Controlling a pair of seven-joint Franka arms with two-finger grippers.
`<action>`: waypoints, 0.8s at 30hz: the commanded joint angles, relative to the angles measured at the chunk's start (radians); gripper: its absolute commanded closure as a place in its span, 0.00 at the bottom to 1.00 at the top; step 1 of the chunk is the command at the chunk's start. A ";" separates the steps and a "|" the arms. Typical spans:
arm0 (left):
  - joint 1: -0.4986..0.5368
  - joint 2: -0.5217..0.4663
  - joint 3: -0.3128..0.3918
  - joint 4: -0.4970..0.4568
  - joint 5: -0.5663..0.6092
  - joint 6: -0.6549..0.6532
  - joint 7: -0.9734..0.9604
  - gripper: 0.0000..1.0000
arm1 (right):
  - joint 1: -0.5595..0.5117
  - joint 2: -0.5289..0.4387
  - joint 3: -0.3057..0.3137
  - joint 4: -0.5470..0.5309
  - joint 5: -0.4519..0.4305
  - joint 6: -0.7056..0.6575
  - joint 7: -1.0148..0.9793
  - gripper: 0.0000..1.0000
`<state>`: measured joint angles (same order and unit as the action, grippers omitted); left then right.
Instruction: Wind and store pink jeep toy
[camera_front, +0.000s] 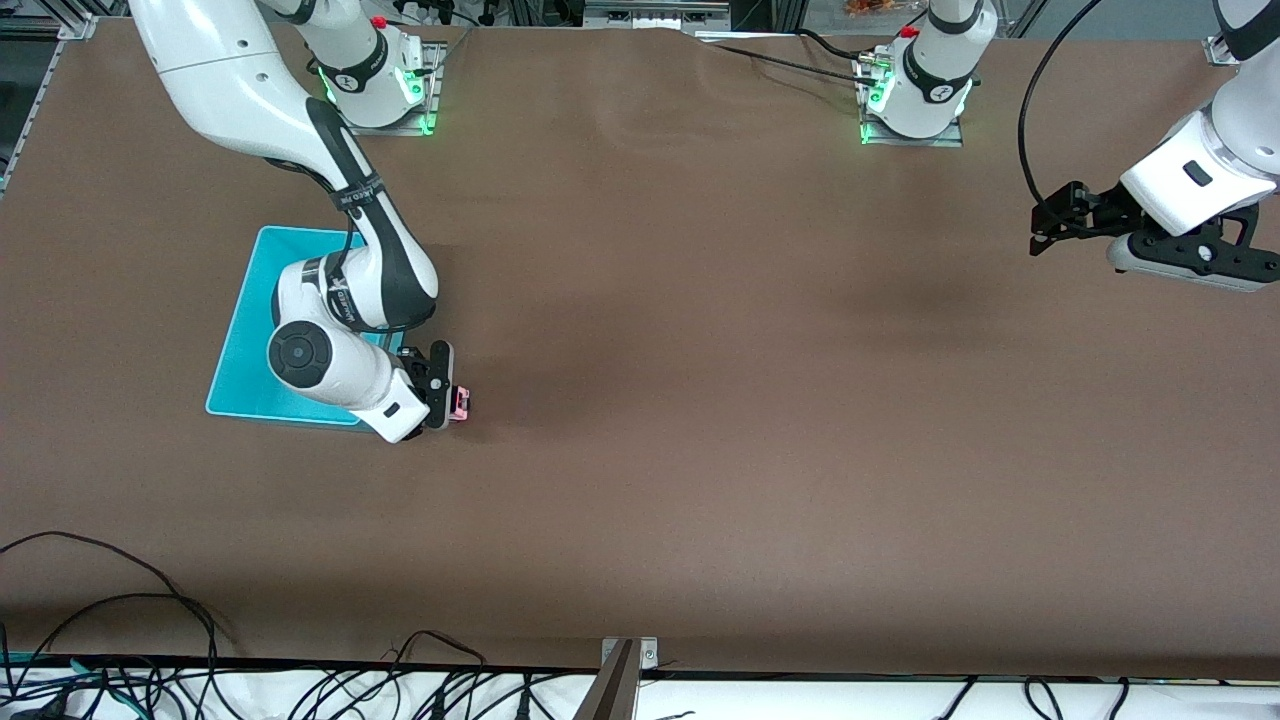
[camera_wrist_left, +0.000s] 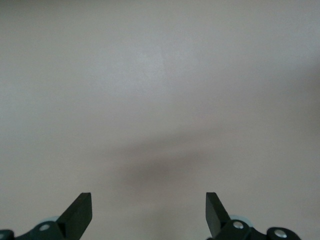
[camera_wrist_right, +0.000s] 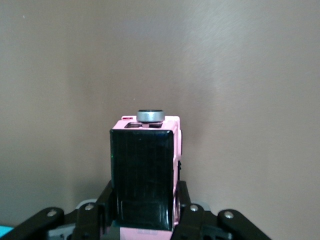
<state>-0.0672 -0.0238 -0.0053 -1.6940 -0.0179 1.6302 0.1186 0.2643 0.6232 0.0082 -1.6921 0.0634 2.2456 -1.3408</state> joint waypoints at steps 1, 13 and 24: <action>-0.010 0.024 0.002 0.048 -0.008 -0.023 -0.016 0.00 | -0.010 -0.031 0.003 0.098 0.012 -0.161 -0.011 0.89; -0.032 0.032 -0.001 0.062 -0.008 -0.024 -0.019 0.00 | -0.079 -0.103 -0.021 0.295 0.047 -0.535 -0.021 0.89; -0.042 0.033 0.001 0.063 -0.007 -0.026 -0.020 0.00 | -0.145 -0.215 -0.080 0.174 0.044 -0.649 -0.098 0.89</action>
<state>-0.1020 -0.0071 -0.0109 -1.6662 -0.0179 1.6302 0.1082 0.1242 0.4673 -0.0321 -1.4070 0.0869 1.5956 -1.3688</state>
